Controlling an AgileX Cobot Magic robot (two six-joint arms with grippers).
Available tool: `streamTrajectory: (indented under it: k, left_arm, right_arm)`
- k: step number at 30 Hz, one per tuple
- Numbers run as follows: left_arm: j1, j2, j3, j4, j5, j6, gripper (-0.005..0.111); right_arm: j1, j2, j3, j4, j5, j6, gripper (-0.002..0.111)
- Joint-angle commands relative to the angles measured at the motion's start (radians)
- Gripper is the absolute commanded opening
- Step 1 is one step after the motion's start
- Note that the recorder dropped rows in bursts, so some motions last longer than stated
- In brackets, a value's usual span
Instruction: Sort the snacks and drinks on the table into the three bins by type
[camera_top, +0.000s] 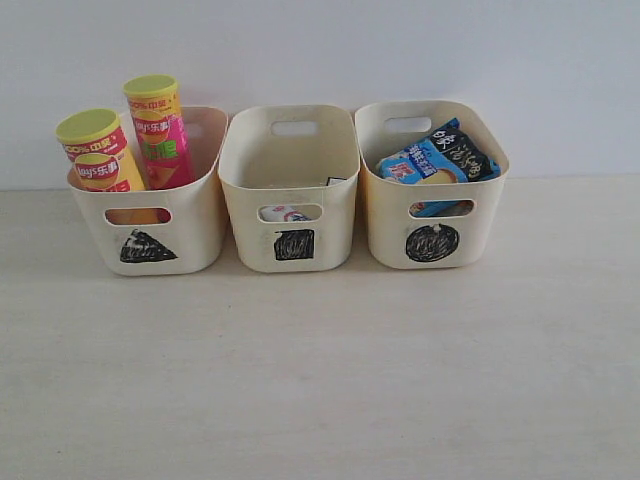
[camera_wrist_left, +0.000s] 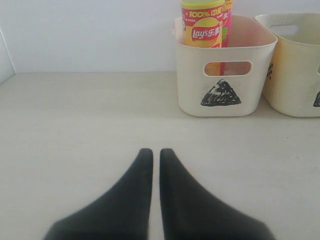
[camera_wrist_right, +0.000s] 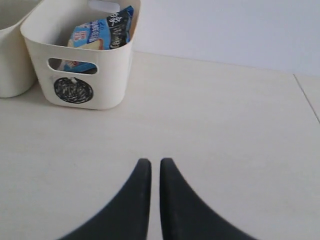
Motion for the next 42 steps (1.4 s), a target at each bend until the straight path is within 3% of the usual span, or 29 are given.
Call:
streamTrajectory:
  k: [1,14,31,35,42]
  left_arm:
    - [-0.001,-0.004,0.003,-0.004,0.000,0.004,0.004]
    - [-0.001,-0.004,0.003,-0.004,0.000,0.004,0.004]
    - [-0.001,-0.004,0.003,-0.004,0.000,0.004,0.004]
    - [-0.001,-0.004,0.003,-0.004,0.000,0.004,0.004]
    - [-0.001,-0.004,0.003,-0.004,0.000,0.004,0.004]
  right_arm:
    - [-0.041,-0.086,0.067,-0.007,-0.015,-0.005,0.004]
    - [-0.042,-0.458,0.268,-0.007,-0.019,-0.005,0.004]
    - [-0.043,-0.543,0.275,0.056,0.065,-0.026,0.004]
    - [-0.043,-0.543,0.377,0.060,-0.076,-0.026,0.004]
    - [-0.043,-0.543,0.420,0.083,-0.100,-0.026,0.004]
